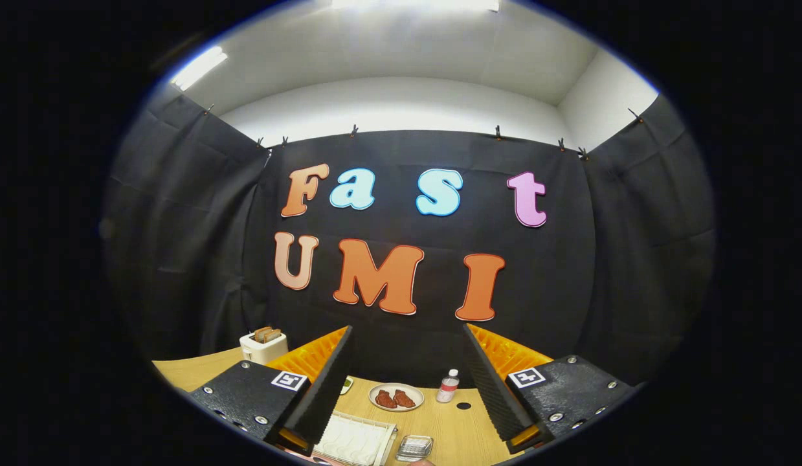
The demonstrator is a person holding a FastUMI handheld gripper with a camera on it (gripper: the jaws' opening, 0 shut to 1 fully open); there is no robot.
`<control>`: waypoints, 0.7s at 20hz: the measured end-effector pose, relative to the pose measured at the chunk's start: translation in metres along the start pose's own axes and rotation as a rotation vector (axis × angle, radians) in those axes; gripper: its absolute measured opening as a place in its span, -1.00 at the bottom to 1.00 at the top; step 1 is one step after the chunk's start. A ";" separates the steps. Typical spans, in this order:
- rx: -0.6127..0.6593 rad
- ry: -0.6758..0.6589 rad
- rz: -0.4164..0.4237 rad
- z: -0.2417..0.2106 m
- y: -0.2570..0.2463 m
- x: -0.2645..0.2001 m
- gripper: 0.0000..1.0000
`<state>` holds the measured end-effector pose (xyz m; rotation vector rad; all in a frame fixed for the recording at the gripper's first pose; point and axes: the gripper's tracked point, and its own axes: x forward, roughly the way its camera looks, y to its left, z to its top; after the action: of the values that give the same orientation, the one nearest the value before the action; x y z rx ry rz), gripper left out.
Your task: Take the plate from the dish rack, then take the spoon from the basket and place it into the plate.
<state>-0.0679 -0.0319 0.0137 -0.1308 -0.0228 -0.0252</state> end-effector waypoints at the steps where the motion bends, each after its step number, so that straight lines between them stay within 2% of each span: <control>1: 0.001 0.005 -0.003 -0.002 0.000 0.000 0.94; 14: 0.001 0.016 0.001 -0.006 0.009 0.008 0.98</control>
<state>-0.0600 -0.0242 0.0066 -0.1293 -0.0068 -0.0250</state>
